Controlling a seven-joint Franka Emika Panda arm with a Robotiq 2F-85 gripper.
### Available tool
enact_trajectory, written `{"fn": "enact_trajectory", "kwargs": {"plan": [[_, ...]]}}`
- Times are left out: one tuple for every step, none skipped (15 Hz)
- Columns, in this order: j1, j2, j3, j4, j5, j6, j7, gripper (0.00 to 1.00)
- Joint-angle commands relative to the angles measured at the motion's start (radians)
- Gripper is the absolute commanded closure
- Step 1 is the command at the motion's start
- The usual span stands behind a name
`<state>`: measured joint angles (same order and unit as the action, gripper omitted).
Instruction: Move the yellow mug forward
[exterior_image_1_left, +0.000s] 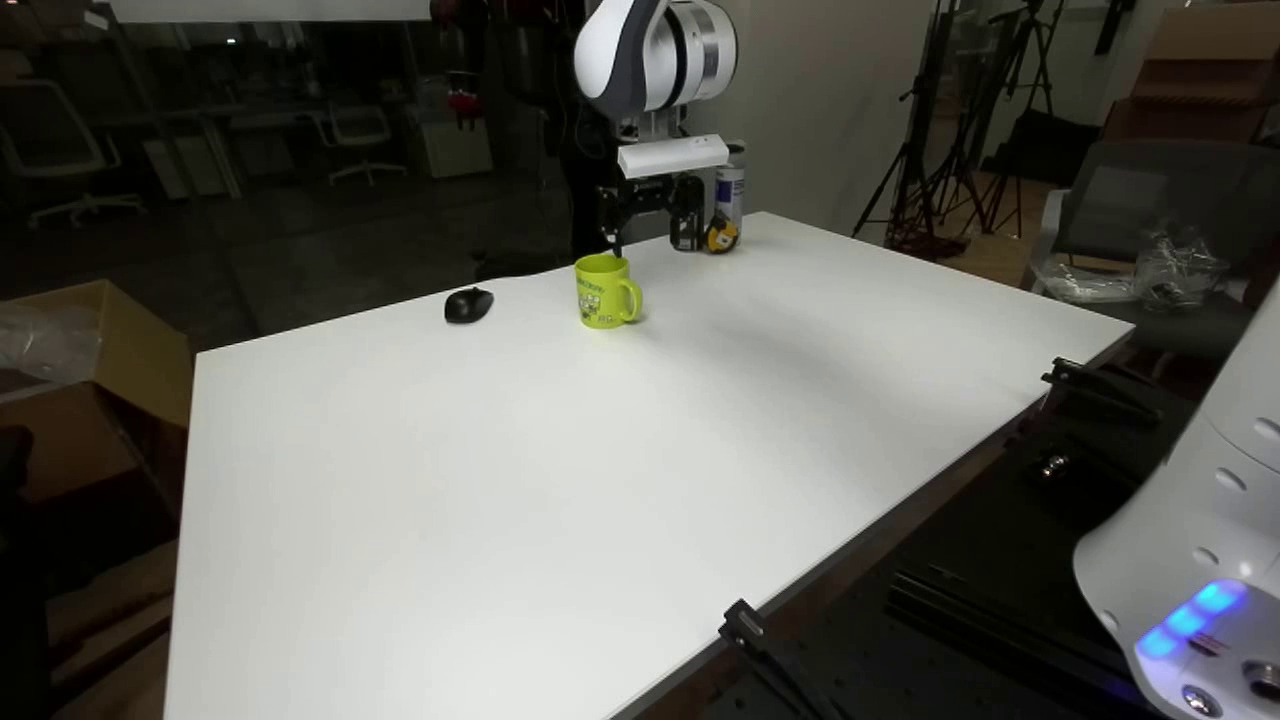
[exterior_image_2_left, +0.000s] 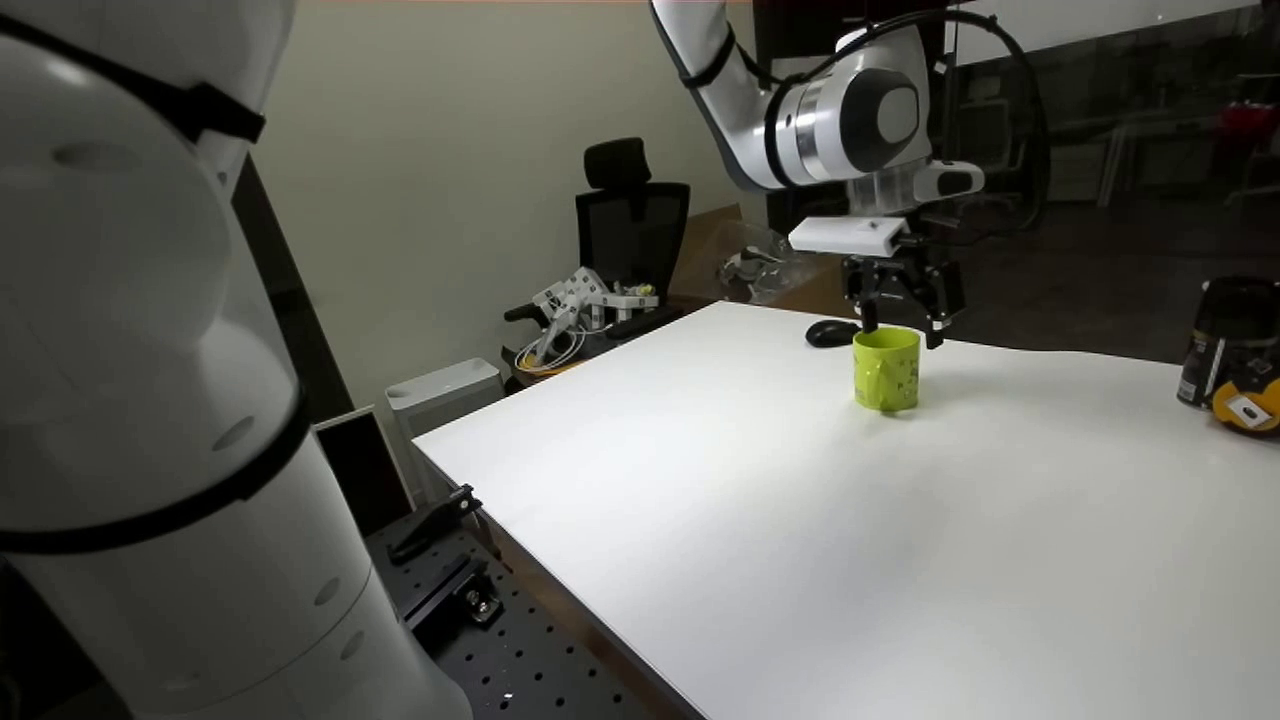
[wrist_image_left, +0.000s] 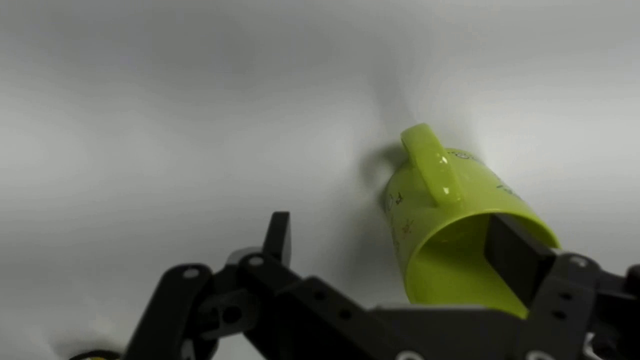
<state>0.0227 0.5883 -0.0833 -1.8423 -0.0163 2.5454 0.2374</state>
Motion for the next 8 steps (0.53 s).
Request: {"fn": "enact_trajectory", "kwargs": {"plan": [[-0.016,0.071,0.014,0.125,0.018,-0.031,-0.037,0.00],[-0.016,0.089,0.010,0.157,0.016,-0.031,-0.038,0.00],[-0.018,0.110,0.008,0.193,0.015,-0.036,-0.043,0.00],[-0.020,0.128,0.006,0.227,0.013,-0.044,-0.045,0.00],[-0.021,0.147,0.005,0.260,0.011,-0.057,-0.048,0.00],[-0.022,0.164,0.005,0.290,0.009,-0.071,-0.053,0.00],[-0.024,0.184,0.008,0.320,0.009,-0.089,-0.060,0.00],[-0.025,0.201,0.010,0.345,0.010,-0.106,-0.064,0.00]]}}
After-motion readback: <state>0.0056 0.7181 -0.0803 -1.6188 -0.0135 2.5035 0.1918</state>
